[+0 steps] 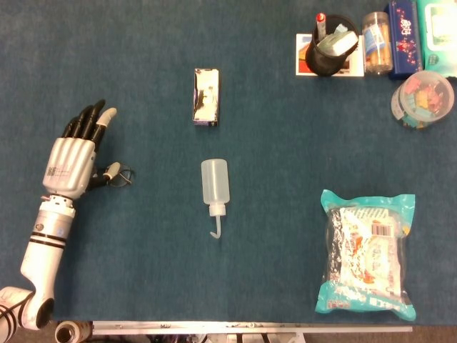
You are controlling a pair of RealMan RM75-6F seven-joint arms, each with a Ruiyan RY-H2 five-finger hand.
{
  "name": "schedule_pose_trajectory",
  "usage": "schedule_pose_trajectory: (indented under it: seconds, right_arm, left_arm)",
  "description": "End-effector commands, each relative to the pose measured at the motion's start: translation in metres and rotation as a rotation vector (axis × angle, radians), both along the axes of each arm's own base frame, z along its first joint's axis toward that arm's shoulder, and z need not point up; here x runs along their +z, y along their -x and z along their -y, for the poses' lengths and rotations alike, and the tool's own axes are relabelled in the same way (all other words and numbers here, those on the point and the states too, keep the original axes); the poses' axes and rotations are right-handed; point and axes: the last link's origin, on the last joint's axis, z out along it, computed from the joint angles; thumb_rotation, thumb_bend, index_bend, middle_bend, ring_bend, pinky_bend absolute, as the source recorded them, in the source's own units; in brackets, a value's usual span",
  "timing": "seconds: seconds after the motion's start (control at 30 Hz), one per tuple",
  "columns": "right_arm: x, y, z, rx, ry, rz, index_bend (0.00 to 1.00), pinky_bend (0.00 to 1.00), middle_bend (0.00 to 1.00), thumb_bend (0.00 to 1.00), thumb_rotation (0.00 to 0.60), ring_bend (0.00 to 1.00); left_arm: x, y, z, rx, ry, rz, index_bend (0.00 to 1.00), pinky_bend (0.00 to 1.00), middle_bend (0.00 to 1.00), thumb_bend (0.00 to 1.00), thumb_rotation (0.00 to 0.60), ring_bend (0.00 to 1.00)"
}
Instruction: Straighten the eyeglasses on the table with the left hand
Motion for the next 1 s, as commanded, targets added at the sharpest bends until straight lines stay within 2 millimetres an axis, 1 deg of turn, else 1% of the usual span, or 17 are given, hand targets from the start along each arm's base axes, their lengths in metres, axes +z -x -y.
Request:
schedule_pose_trajectory:
  seconds: [0.03, 0.17, 0.33, 0.43, 0.6, 0.73, 0.83, 1.0]
  right_arm:
    - [0.000, 0.000, 0.000, 0.000, 0.002, 0.002, 0.55, 0.35, 0.40, 0.21, 0.600, 0.30]
    - [0.000, 0.000, 0.000, 0.001, 0.002, 0.003, 0.55, 0.35, 0.40, 0.21, 0.600, 0.30]
    - [0.000, 0.000, 0.001, 0.007, 0.003, 0.006, 0.55, 0.35, 0.40, 0.21, 0.600, 0.30]
    - [0.000, -0.001, 0.001, 0.009, 0.004, 0.009, 0.55, 0.35, 0.40, 0.21, 0.600, 0.30]
    - [0.001, -0.001, 0.001, 0.012, 0.005, 0.011, 0.55, 0.35, 0.40, 0.21, 0.600, 0.30]
    - [0.001, -0.001, 0.001, 0.015, 0.007, 0.015, 0.55, 0.35, 0.40, 0.21, 0.600, 0.30]
    - [0.002, -0.001, 0.000, 0.014, 0.007, 0.015, 0.55, 0.35, 0.40, 0.21, 0.600, 0.30]
    - [0.001, 0.000, 0.001, 0.012, 0.006, 0.013, 0.55, 0.35, 0.40, 0.21, 0.600, 0.30]
  left_arm:
    - [0.006, 0.001, 0.002, 0.003, -0.027, 0.018, 0.04, 0.13, 0.00, 0.28, 0.600, 0.00]
    - [0.023, 0.005, 0.007, 0.013, -0.088, 0.032, 0.04, 0.13, 0.00, 0.28, 0.600, 0.00]
    - [0.049, 0.011, 0.015, 0.033, -0.161, 0.025, 0.04, 0.13, 0.00, 0.28, 0.600, 0.00]
    - [0.064, 0.010, 0.021, 0.031, -0.198, 0.022, 0.04, 0.13, 0.00, 0.28, 0.600, 0.00]
    - [0.084, -0.005, 0.032, -0.012, -0.254, 0.025, 0.04, 0.13, 0.00, 0.28, 0.600, 0.00]
    - [0.095, -0.018, 0.040, -0.034, -0.278, 0.024, 0.04, 0.13, 0.00, 0.28, 0.600, 0.00]
    - [0.100, -0.030, 0.044, -0.050, -0.281, 0.039, 0.04, 0.13, 0.00, 0.28, 0.600, 0.00]
    - [0.102, -0.049, 0.048, -0.063, -0.230, 0.075, 0.04, 0.13, 0.00, 0.28, 0.600, 0.00]
